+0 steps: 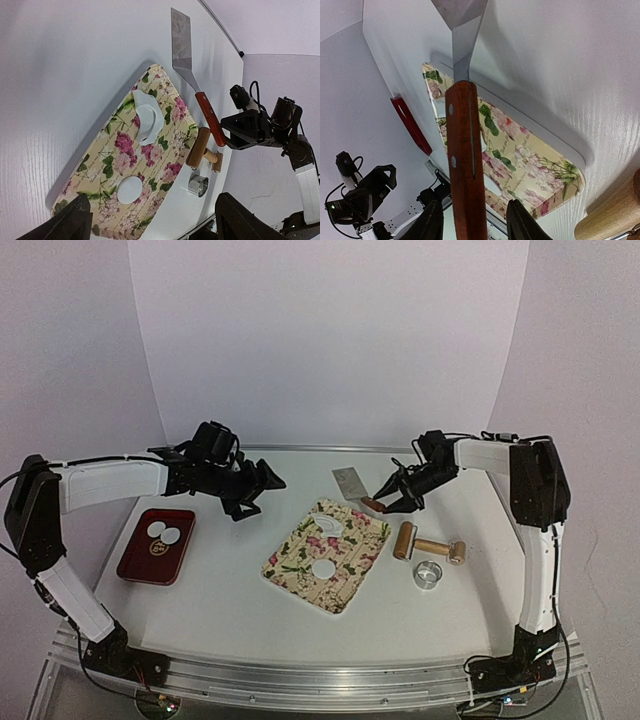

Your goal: Roll out the dumpling wrappers from the dough

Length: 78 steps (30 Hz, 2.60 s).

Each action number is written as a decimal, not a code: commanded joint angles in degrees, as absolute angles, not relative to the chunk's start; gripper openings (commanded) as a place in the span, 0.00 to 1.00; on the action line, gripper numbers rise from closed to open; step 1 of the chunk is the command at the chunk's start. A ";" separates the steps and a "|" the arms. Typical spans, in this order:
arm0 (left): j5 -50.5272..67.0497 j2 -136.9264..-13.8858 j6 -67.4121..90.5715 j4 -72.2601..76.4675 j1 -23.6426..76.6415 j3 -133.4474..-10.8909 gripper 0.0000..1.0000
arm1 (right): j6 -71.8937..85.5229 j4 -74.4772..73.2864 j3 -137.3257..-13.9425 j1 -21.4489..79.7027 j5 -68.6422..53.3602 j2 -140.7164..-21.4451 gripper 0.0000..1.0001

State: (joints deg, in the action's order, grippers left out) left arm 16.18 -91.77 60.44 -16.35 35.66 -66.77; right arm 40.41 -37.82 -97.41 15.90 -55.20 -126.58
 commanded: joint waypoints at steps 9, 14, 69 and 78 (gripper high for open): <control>18.11 -91.60 60.80 -13.97 35.53 -68.53 0.85 | 43.81 -32.82 -97.07 21.20 -57.36 -128.10 0.49; 18.40 -90.59 61.73 -12.98 35.51 -67.07 0.85 | 45.15 -32.27 -96.77 21.41 -57.39 -128.07 0.22; 31.68 -93.07 73.53 21.60 36.18 -68.29 0.00 | 52.06 -15.80 -74.95 38.32 -31.35 -89.45 0.94; 51.47 -88.43 40.32 -18.04 32.70 -71.06 0.00 | 31.36 -35.45 -84.29 34.36 -32.03 -90.25 0.98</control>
